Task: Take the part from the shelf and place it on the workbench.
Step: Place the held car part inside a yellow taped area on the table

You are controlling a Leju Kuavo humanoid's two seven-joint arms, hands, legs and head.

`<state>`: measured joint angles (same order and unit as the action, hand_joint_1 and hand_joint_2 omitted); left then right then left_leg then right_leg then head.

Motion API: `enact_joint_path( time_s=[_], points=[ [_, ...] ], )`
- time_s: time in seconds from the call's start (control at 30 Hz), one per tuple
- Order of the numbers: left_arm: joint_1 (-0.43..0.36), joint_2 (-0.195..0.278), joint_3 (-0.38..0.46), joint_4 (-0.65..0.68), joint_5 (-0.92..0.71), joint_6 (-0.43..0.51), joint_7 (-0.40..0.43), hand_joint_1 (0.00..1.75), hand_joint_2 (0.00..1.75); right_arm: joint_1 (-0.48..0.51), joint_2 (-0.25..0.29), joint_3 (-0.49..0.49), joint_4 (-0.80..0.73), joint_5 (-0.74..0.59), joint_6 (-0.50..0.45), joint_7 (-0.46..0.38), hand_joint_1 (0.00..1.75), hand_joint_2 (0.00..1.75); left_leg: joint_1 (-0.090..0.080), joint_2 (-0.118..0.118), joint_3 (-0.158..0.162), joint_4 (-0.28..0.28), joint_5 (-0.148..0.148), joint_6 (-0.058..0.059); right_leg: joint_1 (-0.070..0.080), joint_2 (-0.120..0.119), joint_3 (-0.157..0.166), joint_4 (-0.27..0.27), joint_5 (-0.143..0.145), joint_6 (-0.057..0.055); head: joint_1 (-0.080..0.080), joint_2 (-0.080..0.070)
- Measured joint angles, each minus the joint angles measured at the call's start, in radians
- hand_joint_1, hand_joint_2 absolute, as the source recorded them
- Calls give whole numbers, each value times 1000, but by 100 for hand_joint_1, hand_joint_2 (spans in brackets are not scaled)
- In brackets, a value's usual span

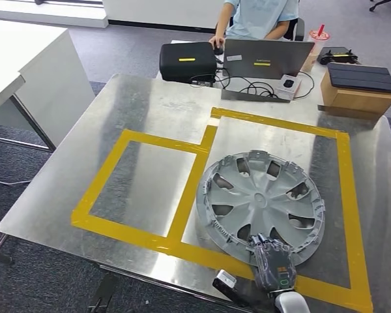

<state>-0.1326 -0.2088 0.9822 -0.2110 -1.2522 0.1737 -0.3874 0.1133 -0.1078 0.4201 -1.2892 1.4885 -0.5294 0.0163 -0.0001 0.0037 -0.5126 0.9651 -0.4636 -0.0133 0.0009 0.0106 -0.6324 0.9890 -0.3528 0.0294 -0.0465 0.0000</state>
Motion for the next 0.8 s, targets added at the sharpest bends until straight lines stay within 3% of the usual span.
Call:
enact_joint_path(
  time_s=[0.07,0.33,0.8],
  points=[
    [0,0,-1,0,10,-5,-2,0,0,2,-5,8,0,-11,-4,22,0,175,0,0,0,0,0,0,0,0,0,0,0,0,0,0],
    [4,0,2,0,27,-5,-3,0,0,24,-23,34,-30,-31,-1,90,0,175,0,0,0,0,3,2,0,0,0,0,2,1,0,0],
    [5,0,5,0,29,-2,-4,0,0,33,-34,58,-68,-47,-12,110,0,175,0,0,-2,0,5,-2,0,-1,-1,0,4,1,0,0]
  ],
)
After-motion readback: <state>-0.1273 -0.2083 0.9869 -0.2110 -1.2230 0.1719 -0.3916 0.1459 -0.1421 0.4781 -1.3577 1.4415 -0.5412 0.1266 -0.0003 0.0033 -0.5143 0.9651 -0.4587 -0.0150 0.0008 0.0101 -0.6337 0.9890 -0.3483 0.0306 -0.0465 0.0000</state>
